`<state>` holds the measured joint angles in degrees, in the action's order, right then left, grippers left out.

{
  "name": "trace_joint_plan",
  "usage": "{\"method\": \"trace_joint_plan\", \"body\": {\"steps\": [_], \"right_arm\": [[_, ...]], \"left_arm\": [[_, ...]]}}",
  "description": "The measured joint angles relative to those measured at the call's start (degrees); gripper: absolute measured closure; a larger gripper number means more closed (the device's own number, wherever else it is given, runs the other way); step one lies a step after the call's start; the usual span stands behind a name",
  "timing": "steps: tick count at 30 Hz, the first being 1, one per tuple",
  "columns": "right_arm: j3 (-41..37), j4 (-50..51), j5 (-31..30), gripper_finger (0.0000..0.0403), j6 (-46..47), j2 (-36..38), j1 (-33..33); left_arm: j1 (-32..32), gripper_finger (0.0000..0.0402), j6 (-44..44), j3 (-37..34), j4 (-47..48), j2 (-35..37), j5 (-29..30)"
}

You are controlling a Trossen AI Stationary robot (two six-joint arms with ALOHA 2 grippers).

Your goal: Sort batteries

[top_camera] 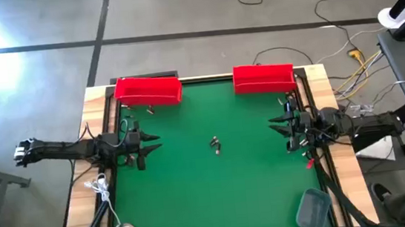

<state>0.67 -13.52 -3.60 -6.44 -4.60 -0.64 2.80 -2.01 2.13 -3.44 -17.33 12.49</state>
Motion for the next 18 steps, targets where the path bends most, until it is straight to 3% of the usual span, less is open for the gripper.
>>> {"method": "trace_joint_plan", "body": {"steps": [18], "right_arm": [[0.0, 0.0, 0.0, 0.0344, 0.0, 0.0, 0.0]], "left_arm": [[0.0, 0.0284, 0.0, 0.0, 0.0, 0.0, 0.0]]}}
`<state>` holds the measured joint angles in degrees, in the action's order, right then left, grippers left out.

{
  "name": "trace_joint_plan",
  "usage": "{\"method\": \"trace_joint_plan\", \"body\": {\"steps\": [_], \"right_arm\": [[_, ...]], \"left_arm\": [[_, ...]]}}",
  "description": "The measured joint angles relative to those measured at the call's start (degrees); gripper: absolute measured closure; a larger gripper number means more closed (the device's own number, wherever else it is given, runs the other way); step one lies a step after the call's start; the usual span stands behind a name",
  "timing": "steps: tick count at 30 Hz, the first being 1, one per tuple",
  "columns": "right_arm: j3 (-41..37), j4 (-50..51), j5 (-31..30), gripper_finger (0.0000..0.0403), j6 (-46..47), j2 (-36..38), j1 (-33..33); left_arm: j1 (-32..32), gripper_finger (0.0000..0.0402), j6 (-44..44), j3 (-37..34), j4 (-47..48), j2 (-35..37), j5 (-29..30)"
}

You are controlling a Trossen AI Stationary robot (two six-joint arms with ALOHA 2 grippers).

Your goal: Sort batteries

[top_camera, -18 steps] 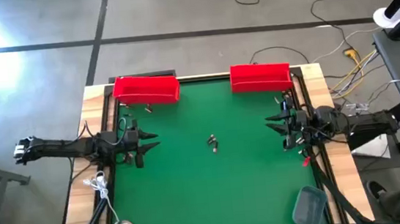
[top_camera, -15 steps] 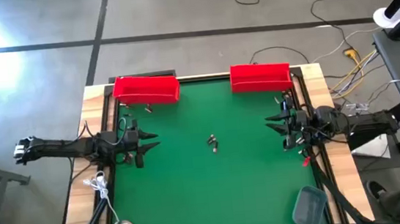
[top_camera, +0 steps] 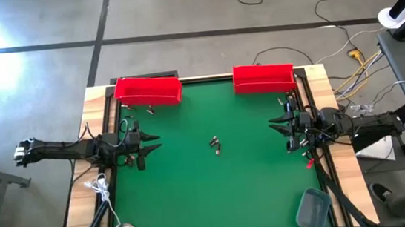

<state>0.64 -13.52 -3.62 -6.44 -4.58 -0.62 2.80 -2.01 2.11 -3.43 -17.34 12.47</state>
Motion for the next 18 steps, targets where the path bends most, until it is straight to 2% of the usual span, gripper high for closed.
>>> {"method": "trace_joint_plan", "body": {"steps": [18], "right_arm": [[0.0, 0.0, 0.0, 0.0316, 0.0, 0.0, 0.0]], "left_arm": [[0.0, 0.0284, 0.0, 0.0, 0.0, 0.0, 0.0]]}}
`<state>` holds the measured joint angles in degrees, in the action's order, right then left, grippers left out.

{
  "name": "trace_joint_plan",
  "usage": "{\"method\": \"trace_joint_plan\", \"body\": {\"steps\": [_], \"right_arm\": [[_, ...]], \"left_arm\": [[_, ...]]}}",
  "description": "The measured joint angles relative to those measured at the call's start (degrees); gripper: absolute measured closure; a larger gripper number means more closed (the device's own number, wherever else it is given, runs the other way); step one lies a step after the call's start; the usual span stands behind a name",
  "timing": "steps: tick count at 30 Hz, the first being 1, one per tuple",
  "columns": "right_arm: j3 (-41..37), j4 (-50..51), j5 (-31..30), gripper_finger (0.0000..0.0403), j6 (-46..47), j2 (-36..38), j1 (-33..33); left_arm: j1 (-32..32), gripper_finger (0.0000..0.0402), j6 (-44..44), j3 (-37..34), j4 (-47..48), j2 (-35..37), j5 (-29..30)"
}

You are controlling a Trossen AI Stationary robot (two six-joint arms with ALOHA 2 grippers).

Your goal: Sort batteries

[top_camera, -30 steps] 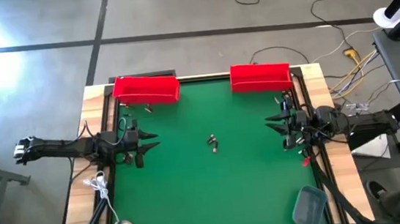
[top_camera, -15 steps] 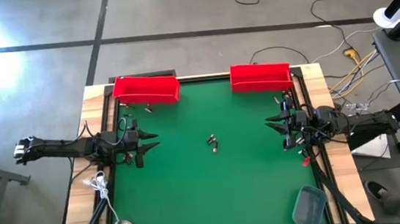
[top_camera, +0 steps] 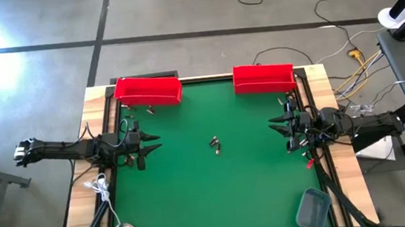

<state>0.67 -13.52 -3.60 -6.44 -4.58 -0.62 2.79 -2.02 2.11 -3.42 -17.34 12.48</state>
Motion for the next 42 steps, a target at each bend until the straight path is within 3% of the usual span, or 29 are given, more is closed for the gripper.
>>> {"method": "trace_joint_plan", "body": {"steps": [19, 42], "right_arm": [[0.0, 0.0, 0.0, 0.0344, 0.0, 0.0, 0.0], [0.0, 0.0, 0.0, 0.0314, 0.0, 0.0, 0.0]], "left_arm": [[0.0, 0.0284, 0.0, 0.0, 0.0, 0.0, 0.0], [0.0, 0.0284, 0.0, 0.0, 0.0, 0.0, 0.0]]}}
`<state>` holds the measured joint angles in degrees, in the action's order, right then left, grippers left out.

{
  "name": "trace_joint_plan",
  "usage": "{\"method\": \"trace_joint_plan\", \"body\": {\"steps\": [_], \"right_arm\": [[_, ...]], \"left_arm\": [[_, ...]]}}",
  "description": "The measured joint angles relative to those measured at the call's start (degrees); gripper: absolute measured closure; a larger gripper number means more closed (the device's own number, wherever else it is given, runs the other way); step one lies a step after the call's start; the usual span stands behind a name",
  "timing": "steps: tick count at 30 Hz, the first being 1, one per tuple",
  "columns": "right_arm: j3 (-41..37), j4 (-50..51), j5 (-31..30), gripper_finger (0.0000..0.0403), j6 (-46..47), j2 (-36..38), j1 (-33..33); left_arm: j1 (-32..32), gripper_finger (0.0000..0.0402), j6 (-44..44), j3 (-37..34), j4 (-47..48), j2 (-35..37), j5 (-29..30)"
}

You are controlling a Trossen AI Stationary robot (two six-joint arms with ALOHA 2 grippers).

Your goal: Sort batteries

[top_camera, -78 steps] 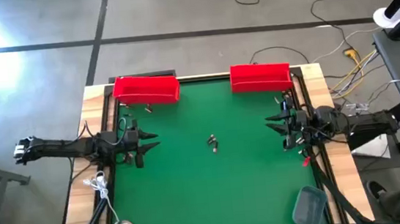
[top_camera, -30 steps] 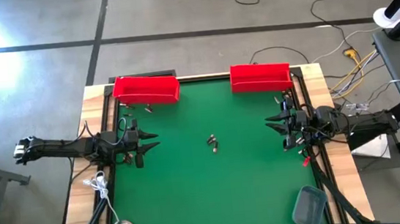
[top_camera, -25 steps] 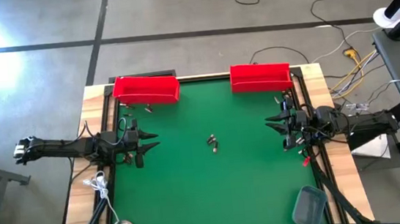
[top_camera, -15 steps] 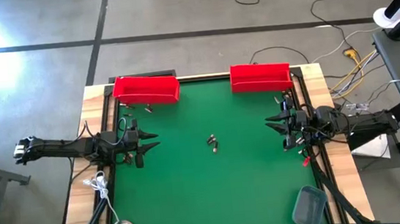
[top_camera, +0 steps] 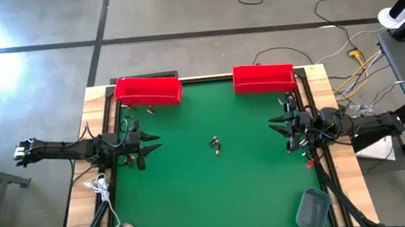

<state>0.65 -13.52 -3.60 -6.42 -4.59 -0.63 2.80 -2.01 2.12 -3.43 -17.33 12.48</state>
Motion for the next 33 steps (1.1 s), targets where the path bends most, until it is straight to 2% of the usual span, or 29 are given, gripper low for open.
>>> {"method": "trace_joint_plan", "body": {"steps": [8, 13, 16, 19, 25, 27, 30, 33], "right_arm": [[0.0, 0.0, 0.0, 0.0331, 0.0, 0.0, 0.0], [0.0, 0.0, 0.0, 0.0339, 0.0, 0.0, 0.0], [0.0, 0.0, 0.0, 0.0342, 0.0, 0.0, 0.0], [0.0, 0.0, 0.0, 0.0344, 0.0, 0.0, 0.0], [0.0, 0.0, 0.0, 0.0339, 0.0, 0.0, 0.0], [0.0, 0.0, 0.0, 0.0335, 0.0, 0.0, 0.0], [0.0, -1.9, 0.0, 0.0330, 2.7, 0.0, 0.0], [0.0, -7.4, 0.5, 0.0326, 15.2, 0.0, 0.0]], "left_arm": [[0.0, 0.0284, 0.0, 0.0, 0.0, 0.0, 0.0], [-0.1, 0.0284, -0.3, 0.0, -3.2, -0.1, 7.0], [-0.1, 0.0284, -5.8, 0.0, -6.0, -0.2, 6.5], [-0.1, 0.0284, -7.6, 0.0, -12.8, -0.4, 6.5], [0.0, 0.0284, -11.8, 0.0, -34.3, -2.3, 6.5], [-0.1, 0.0284, -9.3, 0.0, -38.7, -2.9, 6.7], [-0.1, 0.0284, 0.4, 0.0, -42.6, -3.8, 11.9], [-0.1, 0.0284, -1.0, 0.0, -44.4, -4.9, 20.1]]}}
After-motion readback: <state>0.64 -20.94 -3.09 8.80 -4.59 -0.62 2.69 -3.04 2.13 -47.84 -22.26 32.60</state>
